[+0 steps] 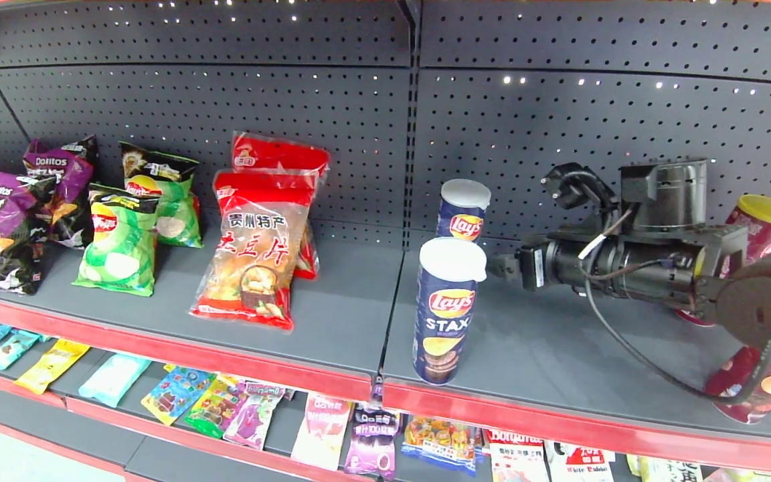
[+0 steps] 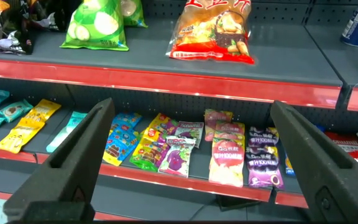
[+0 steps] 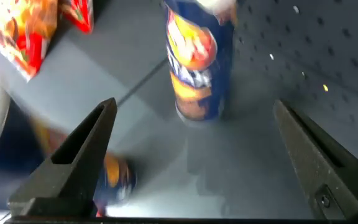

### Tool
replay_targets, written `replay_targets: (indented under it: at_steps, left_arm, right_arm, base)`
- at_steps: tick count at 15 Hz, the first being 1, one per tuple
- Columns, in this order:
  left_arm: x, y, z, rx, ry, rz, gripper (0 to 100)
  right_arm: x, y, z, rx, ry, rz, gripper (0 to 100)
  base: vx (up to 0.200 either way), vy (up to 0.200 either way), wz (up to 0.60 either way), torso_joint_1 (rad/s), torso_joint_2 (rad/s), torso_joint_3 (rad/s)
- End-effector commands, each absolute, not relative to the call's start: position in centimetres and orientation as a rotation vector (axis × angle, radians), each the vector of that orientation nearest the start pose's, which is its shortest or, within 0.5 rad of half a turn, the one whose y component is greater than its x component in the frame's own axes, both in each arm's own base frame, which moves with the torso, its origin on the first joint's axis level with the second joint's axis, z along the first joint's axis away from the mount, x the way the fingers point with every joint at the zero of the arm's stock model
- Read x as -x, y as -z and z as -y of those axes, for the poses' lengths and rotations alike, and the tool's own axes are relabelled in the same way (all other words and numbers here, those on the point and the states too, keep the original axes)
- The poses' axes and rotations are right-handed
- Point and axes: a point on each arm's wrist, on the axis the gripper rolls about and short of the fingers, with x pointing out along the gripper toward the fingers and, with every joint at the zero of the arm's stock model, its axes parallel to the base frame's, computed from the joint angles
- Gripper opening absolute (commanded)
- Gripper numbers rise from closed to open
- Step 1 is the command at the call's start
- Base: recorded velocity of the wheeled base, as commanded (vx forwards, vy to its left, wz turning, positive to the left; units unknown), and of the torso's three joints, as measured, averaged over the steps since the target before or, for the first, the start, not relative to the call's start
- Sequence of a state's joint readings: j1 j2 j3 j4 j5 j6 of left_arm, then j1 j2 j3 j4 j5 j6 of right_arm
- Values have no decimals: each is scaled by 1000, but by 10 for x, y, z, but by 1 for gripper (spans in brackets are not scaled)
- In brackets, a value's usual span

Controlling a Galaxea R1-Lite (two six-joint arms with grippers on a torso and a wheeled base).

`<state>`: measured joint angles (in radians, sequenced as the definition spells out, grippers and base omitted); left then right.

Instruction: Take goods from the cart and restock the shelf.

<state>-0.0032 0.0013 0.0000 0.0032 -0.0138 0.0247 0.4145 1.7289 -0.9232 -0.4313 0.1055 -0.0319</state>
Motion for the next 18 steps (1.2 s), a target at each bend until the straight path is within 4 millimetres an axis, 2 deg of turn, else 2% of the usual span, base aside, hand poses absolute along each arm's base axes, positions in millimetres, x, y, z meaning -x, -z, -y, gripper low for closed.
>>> replay_targets:
  at_steps: [1, 2, 6, 10, 11, 14, 15, 17, 18]
  left_arm:
    - [23, -75, 0, -25, 18, -4, 100]
    - [23, -75, 0, -25, 17, -4, 100]
    - [23, -75, 0, -25, 17, -4, 100]
    - [23, -75, 0, -25, 17, -4, 100]
    - [23, -75, 0, -25, 17, -4, 100]
    - [23, -75, 0, -25, 18, -4, 100]
    - [23, -75, 0, -25, 17, -4, 100]
    - [23, -75, 0, -25, 17, -4, 100]
    - [23, -75, 0, -25, 17, -4, 100]
  right_arm:
    - [-264, -192, -115, 90, -510, -353, 100]
    - [-249, -189, -105, 94, -497, -367, 100]
    - [-202, -189, -85, 106, -451, -372, 100]
    - [-130, -185, -55, 107, -459, -349, 100]
    - [-106, -187, -45, 99, -466, -318, 100]
    - [-59, -189, -22, 98, -440, -251, 100]
    - [-22, -182, -8, 119, -368, -175, 100]
    - [11, -166, -6, 125, -289, -85, 100]
    - [18, -160, -6, 131, -247, -54, 100]
  base:
    - [0, 0, 0, 0, 0, 0]
    - [0, 0, 0, 0, 0, 0]
    - [0, 0, 0, 0, 0, 0]
    - [0, 0, 0, 0, 0, 0]
    - [0, 0, 0, 0, 0, 0]
    - [0, 0, 0, 0, 0, 0]
    - [0, 0, 0, 0, 0, 0]
    - [0, 0, 0, 0, 0, 0]
    - [0, 0, 0, 0, 0, 0]
